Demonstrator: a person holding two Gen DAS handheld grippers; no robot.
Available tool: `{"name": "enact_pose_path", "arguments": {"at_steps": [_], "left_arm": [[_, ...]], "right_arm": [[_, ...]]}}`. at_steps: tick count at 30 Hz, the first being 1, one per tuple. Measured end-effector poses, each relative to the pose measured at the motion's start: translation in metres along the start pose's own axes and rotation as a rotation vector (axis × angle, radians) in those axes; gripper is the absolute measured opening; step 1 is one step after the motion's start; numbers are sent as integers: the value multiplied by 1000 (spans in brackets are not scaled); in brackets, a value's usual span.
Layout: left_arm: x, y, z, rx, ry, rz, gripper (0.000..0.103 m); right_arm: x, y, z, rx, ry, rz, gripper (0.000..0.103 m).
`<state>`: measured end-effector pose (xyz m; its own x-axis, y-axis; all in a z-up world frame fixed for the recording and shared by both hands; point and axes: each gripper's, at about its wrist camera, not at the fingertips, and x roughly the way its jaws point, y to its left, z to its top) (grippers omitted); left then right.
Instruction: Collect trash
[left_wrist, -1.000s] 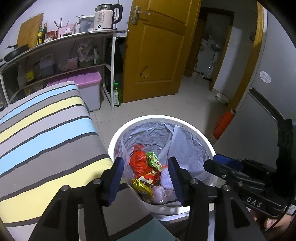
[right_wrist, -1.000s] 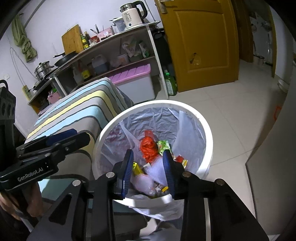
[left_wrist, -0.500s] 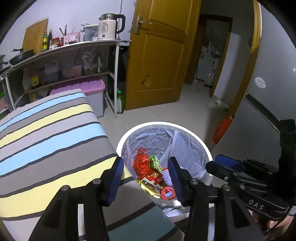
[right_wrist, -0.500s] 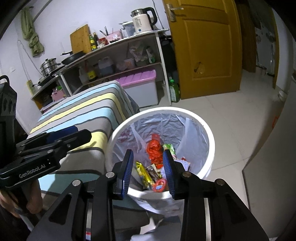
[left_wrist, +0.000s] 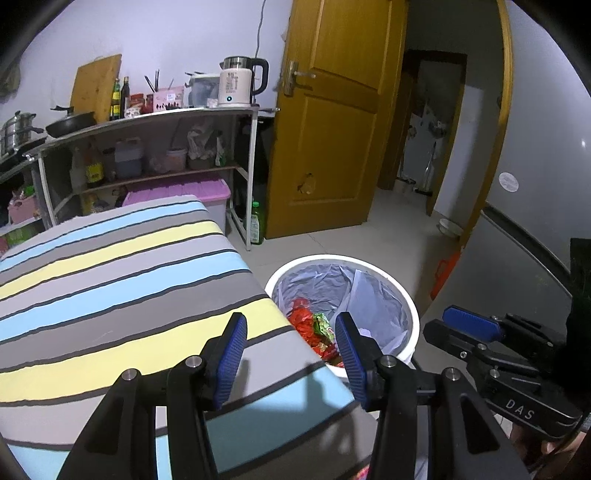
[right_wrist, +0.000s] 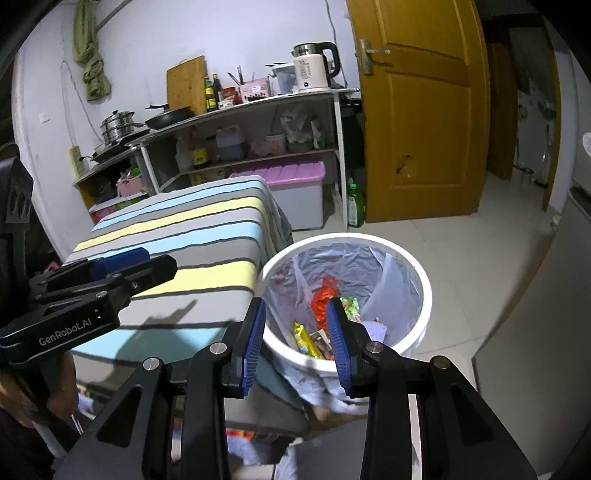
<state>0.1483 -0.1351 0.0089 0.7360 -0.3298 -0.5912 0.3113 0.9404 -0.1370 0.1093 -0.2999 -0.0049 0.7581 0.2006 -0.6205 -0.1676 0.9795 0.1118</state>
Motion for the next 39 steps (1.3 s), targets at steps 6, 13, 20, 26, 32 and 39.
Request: {"name": "enact_pose_path", "arguments": {"at_steps": [6, 13, 20, 26, 32, 39], "left_arm": [[-29, 5, -10, -18, -32, 15, 49], [-57, 10, -20, -26, -69, 37, 49], [-73, 11, -31, -28, -74, 58, 49], [-73, 9, -33, -20, -68, 66, 49], [-70, 6, -36, -13, -63, 65, 49], [-71, 5, -37, -7, -65, 68, 49]], "right_arm": [[-14, 12, -10, -33, 3, -6, 36], [-38, 25, -19, -63, -21, -6, 36], [-50, 32, -24, -69, -34, -2, 36], [-53, 32, -22, -74, -48, -6, 36], [-52, 31, -21, -65, -45, -12, 36], [-51, 32, -21, -64, -41, -13, 36]]}}
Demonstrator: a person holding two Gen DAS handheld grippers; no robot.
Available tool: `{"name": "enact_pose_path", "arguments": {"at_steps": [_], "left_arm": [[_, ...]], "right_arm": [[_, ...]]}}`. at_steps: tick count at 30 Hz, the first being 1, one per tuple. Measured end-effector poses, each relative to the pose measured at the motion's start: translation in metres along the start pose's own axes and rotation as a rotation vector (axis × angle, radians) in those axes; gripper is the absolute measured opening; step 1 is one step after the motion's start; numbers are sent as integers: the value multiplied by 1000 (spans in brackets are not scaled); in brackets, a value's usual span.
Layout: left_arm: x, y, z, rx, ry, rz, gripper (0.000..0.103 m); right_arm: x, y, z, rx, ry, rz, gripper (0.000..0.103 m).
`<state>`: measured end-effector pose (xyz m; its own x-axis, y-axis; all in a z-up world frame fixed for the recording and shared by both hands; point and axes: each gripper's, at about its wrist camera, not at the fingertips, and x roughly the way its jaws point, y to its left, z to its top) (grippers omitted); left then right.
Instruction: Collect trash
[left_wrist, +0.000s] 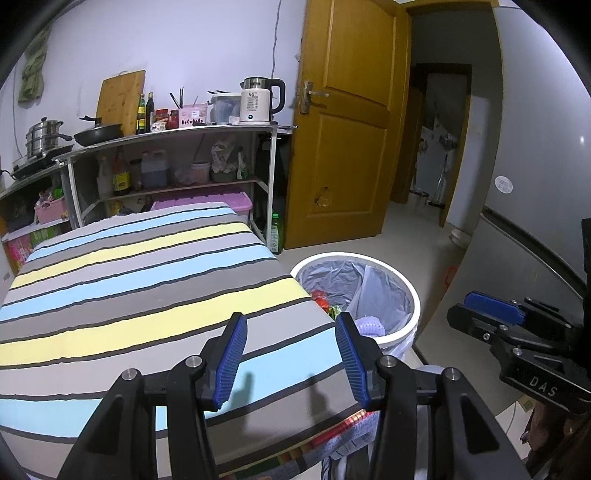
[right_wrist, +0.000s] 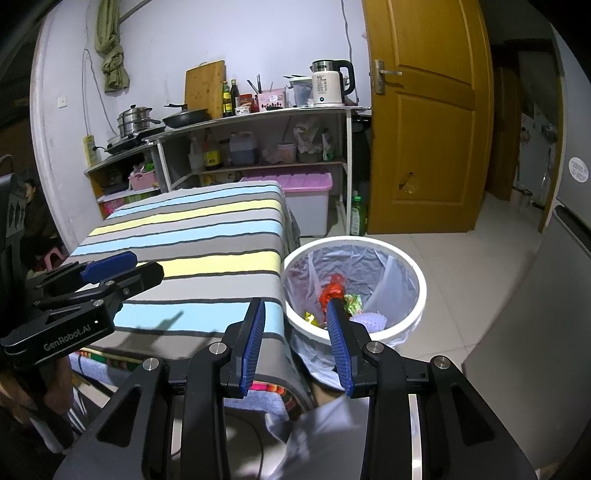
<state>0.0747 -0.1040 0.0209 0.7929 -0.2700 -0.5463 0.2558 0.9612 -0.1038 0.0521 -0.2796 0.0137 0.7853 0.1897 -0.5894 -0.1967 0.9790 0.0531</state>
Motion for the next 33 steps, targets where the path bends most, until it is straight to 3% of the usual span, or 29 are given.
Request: {"name": "enact_pose_path", "arguments": {"at_steps": [33], "left_arm": [[-1, -8, 4, 36, 8, -6, 49]], "right_arm": [[2, 3, -1, 2, 6, -1, 36]]}}
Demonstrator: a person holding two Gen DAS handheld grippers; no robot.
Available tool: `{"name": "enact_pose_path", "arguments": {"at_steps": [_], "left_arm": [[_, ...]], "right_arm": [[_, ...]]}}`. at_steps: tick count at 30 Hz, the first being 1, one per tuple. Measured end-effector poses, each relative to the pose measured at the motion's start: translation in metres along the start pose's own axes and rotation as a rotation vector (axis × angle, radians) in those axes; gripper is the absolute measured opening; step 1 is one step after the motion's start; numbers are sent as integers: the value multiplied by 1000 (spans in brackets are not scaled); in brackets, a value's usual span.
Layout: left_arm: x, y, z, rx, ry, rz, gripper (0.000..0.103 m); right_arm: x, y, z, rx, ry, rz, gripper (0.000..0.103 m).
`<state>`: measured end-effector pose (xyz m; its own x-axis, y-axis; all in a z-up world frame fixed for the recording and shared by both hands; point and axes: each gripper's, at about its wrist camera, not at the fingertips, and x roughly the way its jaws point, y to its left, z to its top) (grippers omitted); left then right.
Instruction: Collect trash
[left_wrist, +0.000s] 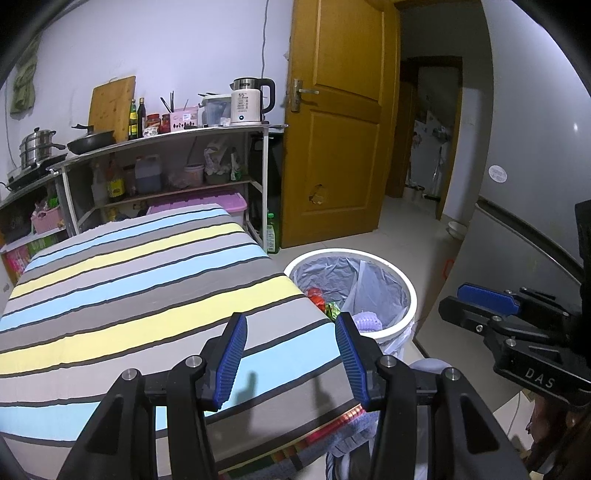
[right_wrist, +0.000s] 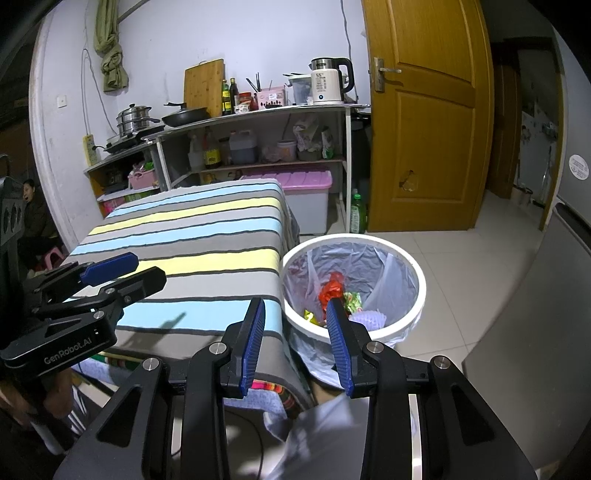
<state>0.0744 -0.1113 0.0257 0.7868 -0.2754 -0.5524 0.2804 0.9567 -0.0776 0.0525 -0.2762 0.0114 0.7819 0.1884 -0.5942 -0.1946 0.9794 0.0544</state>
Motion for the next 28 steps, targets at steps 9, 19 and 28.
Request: {"name": "enact_pose_path", "arguments": {"at_steps": [9, 19, 28], "left_arm": [[0, -3, 0, 14, 2, -1, 49], [4, -4, -1, 24, 5, 18, 49], [3, 0, -3, 22, -6, 13, 49]], "right_arm": [[0, 0, 0, 1, 1, -1, 36], [2, -5, -2, 2, 6, -1, 36], [3, -8, -2, 5, 8, -2, 36]]}}
